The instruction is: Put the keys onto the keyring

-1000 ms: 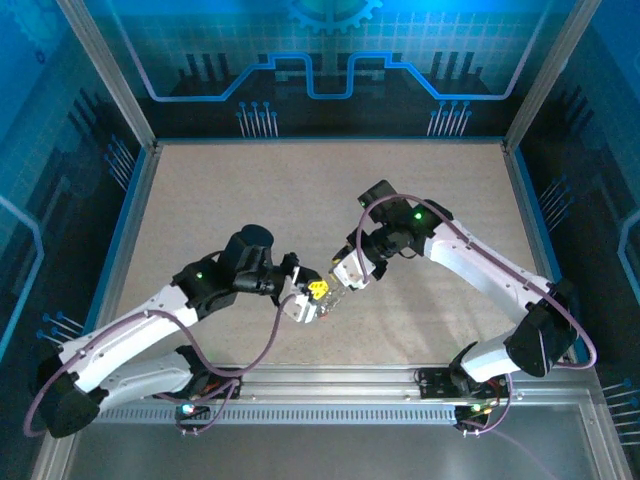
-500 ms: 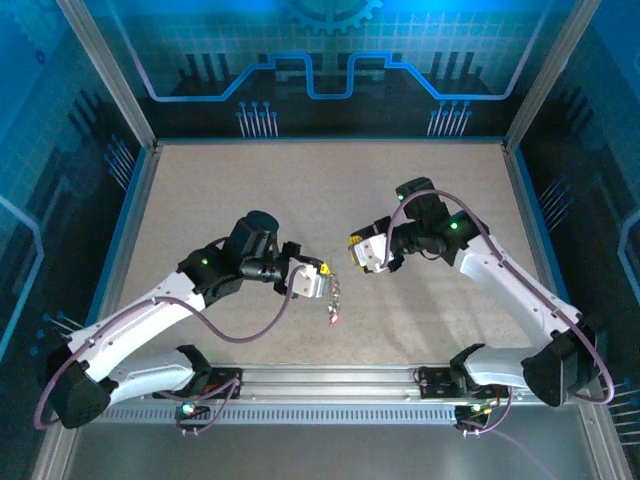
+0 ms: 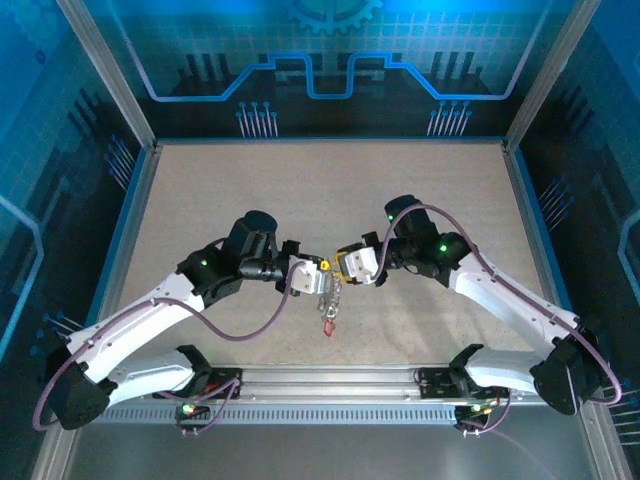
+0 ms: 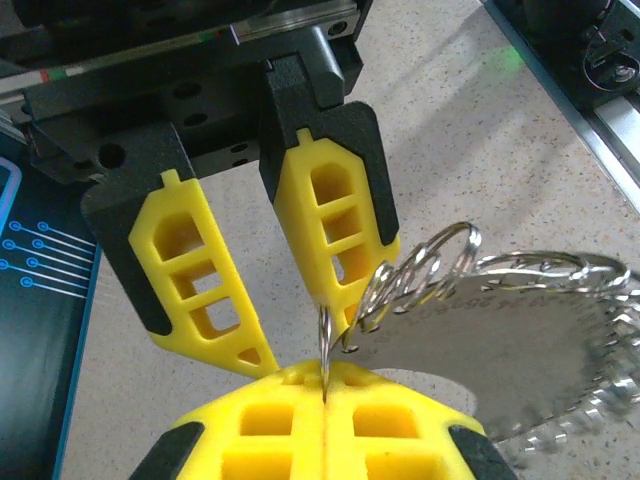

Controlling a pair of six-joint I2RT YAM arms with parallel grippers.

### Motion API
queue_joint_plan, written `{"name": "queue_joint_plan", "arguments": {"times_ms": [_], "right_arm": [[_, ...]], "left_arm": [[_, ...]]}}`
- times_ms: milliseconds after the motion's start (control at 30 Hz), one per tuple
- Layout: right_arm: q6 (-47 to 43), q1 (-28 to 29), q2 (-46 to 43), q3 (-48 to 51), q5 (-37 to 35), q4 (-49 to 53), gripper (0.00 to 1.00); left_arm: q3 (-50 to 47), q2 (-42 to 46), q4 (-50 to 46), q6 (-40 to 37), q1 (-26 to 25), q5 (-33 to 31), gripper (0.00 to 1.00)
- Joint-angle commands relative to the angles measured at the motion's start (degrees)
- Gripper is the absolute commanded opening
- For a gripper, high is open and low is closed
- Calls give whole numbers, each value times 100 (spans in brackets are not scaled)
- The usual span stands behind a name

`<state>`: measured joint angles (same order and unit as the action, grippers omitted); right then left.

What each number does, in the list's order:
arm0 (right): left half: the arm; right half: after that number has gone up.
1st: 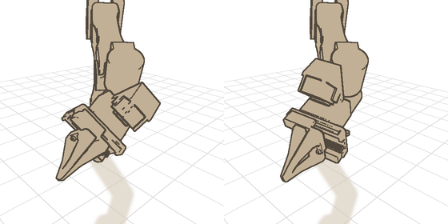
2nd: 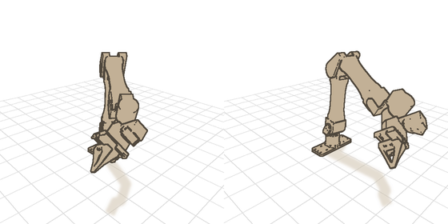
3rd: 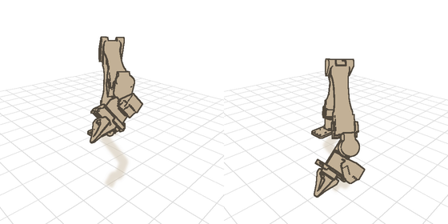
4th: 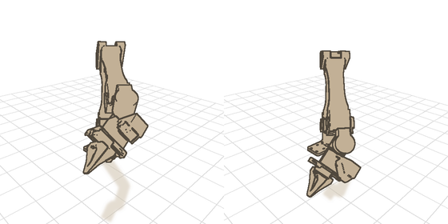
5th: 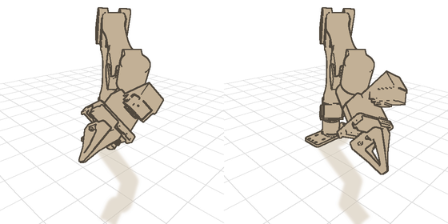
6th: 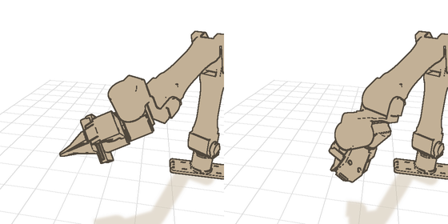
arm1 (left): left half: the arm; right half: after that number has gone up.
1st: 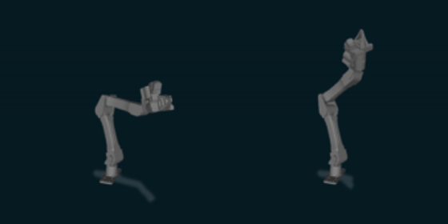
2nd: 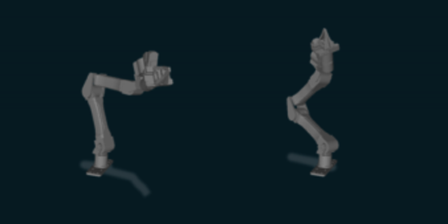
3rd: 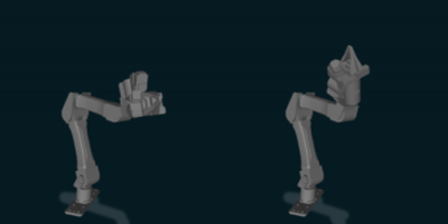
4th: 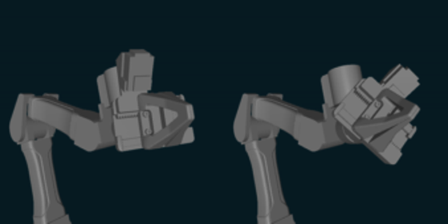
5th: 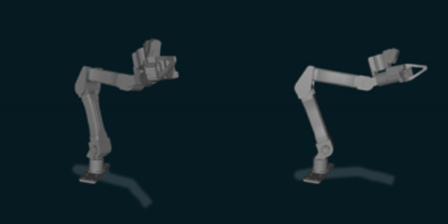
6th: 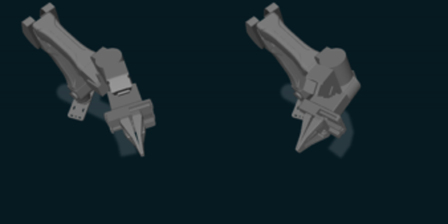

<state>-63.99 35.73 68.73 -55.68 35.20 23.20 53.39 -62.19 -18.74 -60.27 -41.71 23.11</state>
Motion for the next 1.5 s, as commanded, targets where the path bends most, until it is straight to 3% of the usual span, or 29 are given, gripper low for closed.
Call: {"name": "queue_joint_plan", "arguments": {"times_ms": [0, 467, 833, 900, 1033, 1200, 1333, 1467], "right_arm": [[337, 66, -132, 147, 200, -290, 28], [526, 106, -149, 194, 294, -351, 25], [1264, 145, -11, 216, 301, -861, 19], [1364, 143, 29, 213, 312, -912, 16], [1555, 145, 118, 161, 307, -957, 0], [1977, 153, 50, 346, 270, -1547, 0], [2409, 110, -226, 887, 308, -2603, 0], [2884, 32, -470, 1412, 637, -3818, 0]], "left_arm": [[-87, 84, 299, 268, 36, -76, 0], [-94, -18, 425, 502, 58, -227, 0], [-153, -66, 534, 671, 60, -320, 0], [-117, -86, 531, 717, 62, -359, 0], [-109, -123, 598, 818, 60, -392, 0], [-172, -84, 816, 1075, 66, -542, 0], [-445, 149, 1134, 1228, 87, -727, 24], [-808, 527, 1577, 1332, 205, -687, 28]]}}
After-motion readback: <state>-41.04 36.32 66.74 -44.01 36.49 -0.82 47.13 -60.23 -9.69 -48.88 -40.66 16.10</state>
